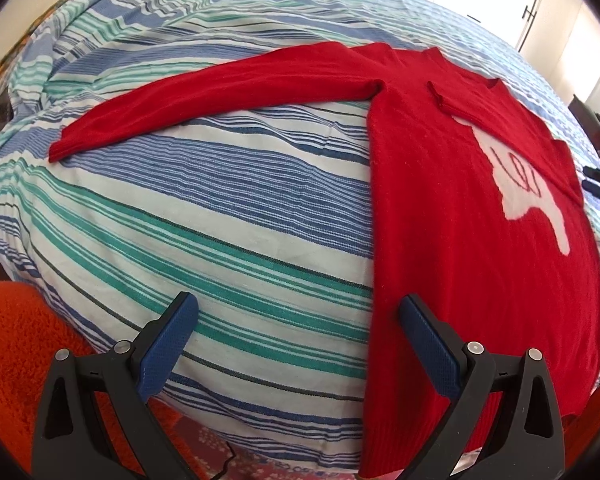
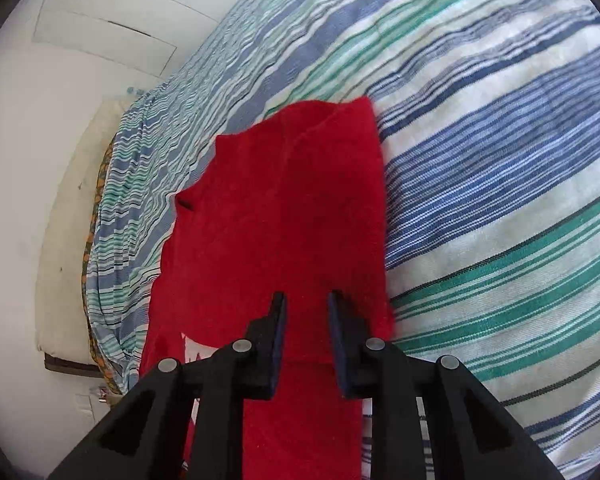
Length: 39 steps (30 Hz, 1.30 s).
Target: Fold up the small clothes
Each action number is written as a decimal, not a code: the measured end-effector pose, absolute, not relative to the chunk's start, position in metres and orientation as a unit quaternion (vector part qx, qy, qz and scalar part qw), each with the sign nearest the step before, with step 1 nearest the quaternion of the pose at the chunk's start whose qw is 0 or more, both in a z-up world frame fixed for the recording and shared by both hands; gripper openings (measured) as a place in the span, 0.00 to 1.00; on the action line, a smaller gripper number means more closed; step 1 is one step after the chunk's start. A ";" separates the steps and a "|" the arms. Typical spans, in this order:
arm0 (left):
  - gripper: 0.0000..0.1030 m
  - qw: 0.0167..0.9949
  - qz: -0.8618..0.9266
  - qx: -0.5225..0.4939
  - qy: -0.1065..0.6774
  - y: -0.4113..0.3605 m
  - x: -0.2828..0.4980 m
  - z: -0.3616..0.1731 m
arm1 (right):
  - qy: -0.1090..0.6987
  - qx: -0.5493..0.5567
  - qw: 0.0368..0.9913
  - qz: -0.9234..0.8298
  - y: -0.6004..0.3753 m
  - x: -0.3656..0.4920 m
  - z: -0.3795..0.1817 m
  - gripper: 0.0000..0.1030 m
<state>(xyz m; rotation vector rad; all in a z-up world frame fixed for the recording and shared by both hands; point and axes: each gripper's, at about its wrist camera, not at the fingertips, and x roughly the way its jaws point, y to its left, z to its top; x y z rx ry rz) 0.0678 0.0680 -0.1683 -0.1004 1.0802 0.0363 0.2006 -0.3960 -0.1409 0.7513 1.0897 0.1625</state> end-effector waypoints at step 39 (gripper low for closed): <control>1.00 0.836 -0.001 -0.001 0.549 0.053 0.070 -0.192 | 0.502 -0.004 0.859 0.100 -0.260 0.002 -0.168 0.80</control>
